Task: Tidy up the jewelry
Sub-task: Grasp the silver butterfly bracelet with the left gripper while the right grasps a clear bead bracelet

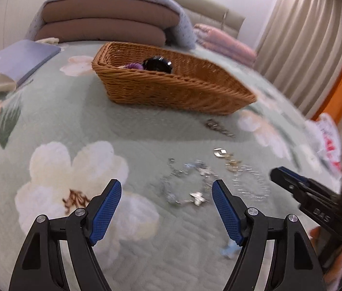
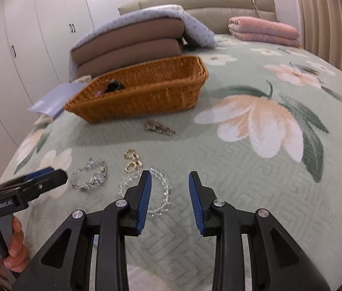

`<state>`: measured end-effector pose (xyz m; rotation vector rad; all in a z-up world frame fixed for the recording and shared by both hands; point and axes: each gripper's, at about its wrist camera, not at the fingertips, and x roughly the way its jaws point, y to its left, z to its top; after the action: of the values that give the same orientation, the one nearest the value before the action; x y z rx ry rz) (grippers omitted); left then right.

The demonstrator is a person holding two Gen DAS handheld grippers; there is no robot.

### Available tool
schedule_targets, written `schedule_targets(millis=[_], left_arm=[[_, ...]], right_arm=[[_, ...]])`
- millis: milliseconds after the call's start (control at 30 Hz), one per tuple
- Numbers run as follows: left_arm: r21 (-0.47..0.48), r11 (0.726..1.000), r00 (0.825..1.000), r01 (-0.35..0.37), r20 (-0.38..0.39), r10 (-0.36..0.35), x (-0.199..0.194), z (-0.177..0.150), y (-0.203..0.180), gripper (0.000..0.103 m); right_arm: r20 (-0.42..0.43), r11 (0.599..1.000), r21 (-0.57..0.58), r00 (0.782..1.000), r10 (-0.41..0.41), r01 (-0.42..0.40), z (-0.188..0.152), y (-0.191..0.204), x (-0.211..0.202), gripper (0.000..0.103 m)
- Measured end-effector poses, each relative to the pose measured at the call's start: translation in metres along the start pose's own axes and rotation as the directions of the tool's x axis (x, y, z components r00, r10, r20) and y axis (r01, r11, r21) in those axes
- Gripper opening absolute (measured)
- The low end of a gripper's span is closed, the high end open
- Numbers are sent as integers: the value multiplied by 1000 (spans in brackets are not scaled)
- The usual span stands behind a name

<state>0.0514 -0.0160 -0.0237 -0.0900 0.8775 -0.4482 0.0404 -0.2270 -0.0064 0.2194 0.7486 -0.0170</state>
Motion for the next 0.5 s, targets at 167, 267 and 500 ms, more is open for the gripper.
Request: schedule_targets(millis=[167, 267, 500], left_arm=[[8, 998, 997, -64, -44, 65, 16, 2, -2, 77], [50, 994, 994, -98, -49, 101, 19, 0, -10, 77], [46, 993, 992, -109, -59, 111, 19, 0, -11, 77]], right_arm=[[-36, 1000, -4, 999, -7, 7, -1, 0, 11, 34], [-58, 999, -23, 998, -35, 33, -2, 4, 18, 34], [-71, 996, -54, 995, -70, 66, -1, 9, 22, 34]])
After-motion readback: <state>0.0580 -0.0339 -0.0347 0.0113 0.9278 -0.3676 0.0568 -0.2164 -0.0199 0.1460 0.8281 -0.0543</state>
